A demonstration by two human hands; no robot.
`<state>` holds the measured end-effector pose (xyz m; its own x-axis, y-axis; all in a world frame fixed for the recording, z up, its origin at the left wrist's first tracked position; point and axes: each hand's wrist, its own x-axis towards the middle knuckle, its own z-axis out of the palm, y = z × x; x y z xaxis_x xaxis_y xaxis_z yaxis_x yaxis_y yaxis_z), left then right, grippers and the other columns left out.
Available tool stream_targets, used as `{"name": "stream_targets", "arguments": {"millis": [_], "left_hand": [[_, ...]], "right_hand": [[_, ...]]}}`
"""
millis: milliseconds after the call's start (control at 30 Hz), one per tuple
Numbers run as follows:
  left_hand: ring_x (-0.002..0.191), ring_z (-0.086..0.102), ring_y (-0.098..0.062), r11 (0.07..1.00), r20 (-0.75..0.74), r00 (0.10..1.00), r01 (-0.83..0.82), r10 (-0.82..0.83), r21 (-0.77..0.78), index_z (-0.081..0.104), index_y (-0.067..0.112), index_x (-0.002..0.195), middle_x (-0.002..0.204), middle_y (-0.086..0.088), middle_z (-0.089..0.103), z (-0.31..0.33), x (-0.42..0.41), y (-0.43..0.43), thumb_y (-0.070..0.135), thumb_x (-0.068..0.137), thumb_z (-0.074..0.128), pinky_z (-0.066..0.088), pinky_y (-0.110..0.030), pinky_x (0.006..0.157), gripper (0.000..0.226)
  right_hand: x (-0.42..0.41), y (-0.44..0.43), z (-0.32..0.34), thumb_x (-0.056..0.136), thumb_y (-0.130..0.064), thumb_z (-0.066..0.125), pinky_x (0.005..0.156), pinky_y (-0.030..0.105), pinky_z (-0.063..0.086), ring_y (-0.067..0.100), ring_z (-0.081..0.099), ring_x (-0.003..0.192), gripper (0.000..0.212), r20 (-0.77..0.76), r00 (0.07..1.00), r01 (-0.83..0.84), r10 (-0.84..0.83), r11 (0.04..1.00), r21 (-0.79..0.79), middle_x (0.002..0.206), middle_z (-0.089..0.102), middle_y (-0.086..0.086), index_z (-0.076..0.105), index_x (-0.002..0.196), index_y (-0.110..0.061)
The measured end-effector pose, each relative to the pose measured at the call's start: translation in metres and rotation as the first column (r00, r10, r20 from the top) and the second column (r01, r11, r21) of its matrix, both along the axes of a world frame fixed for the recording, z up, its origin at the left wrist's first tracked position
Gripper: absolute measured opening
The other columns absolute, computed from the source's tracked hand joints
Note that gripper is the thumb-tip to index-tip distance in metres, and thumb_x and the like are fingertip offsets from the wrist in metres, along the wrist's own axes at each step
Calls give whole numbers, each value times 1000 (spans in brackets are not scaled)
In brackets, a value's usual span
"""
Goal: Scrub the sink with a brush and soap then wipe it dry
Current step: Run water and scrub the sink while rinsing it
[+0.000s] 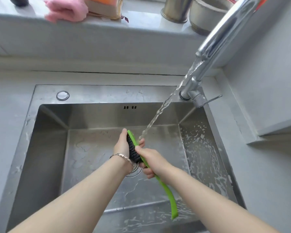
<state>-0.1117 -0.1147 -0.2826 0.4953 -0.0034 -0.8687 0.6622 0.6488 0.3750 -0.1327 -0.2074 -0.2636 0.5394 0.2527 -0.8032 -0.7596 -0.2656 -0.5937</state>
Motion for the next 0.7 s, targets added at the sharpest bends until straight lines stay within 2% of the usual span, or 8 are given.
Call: {"name": "stream_targets", "arguments": {"millis": [100, 233, 333, 400, 467, 533, 633, 700], "left_hand": [[92, 60, -28, 1000, -39, 999, -9, 8, -10, 48, 12, 104, 91, -15, 64, 1, -1, -4, 47, 96, 36, 46, -37, 75, 38], [72, 59, -23, 1000, -12, 1000, -24, 24, 11, 50, 3, 94, 73, -12, 64, 0, 2, -10, 33, 102, 23, 47, -35, 64, 41], [72, 57, -26, 991, -54, 990, 130, -129, 26, 48, 3, 81, 79, -14, 58, 0, 7, -4, 30, 102, 27, 48, -41, 66, 41], [69, 52, -23, 948, -81, 950, 308, -302, 80, 45, 5, 75, 74, -10, 51, 0, 7, 6, 14, 101, 32, 47, -37, 67, 31], [62, 47, -17, 860, -92, 877, 480, -471, 173, 42, 9, 71, 73, -6, 47, -3, 8, 19, 1, 98, 34, 45, -28, 59, 29], [57, 44, -14, 784, -91, 829, 553, -552, 283, 43, 11, 70, 71, -6, 47, -6, 12, 29, -1, 96, 37, 39, -22, 52, 29], [54, 41, -17, 703, -108, 779, 608, -617, 369, 45, 9, 70, 68, -7, 48, -9, 18, 35, 1, 97, 39, 36, -19, 45, 29], [55, 45, -16, 656, -109, 760, 616, -641, 436, 47, 8, 71, 68, -7, 51, -13, 23, 37, 3, 97, 41, 39, -17, 39, 27]], "right_hand": [[-5, -4, 3, 98, -29, 38, 36, 9, 20, 5, 26, 35, 24, 42, 992, -119, 122, 990, -81, 65, 32, 0, 39, 75, -22], [-14, -20, 11, 97, -19, 44, 38, 15, 30, 8, 38, 47, 8, 175, 958, -203, 225, 970, -132, 70, 41, -3, 51, 93, -20], [-12, -33, 20, 92, -25, 56, 35, 16, 34, 6, 41, 38, 28, 167, 965, -173, 201, 970, -169, 68, 50, -3, 54, 120, -29], [-7, -49, 18, 87, -30, 64, 40, 14, 34, 6, 43, 44, 46, 196, 950, -154, 244, 910, -385, 68, 53, -5, 48, 130, -34], [7, -72, 13, 90, -28, 60, 65, 20, 46, 16, 63, 82, 53, 217, 908, -117, 359, 713, -691, 100, 65, 1, 41, 140, -30], [28, -97, 10, 95, -16, 44, 88, 32, 44, 30, 56, 113, 56, 85, 873, -129, 480, 397, -909, 128, 53, 13, 25, 147, -23], [60, -117, 16, 94, -2, 35, 89, 38, 46, 35, 55, 110, 63, -147, 790, -148, 595, -49, -988, 131, 42, 23, 7, 150, -7], [78, -119, 13, 94, 2, 35, 84, 39, 50, 32, 56, 108, 65, -216, 723, -112, 656, -197, -974, 129, 40, 26, 0, 148, 1]]}}
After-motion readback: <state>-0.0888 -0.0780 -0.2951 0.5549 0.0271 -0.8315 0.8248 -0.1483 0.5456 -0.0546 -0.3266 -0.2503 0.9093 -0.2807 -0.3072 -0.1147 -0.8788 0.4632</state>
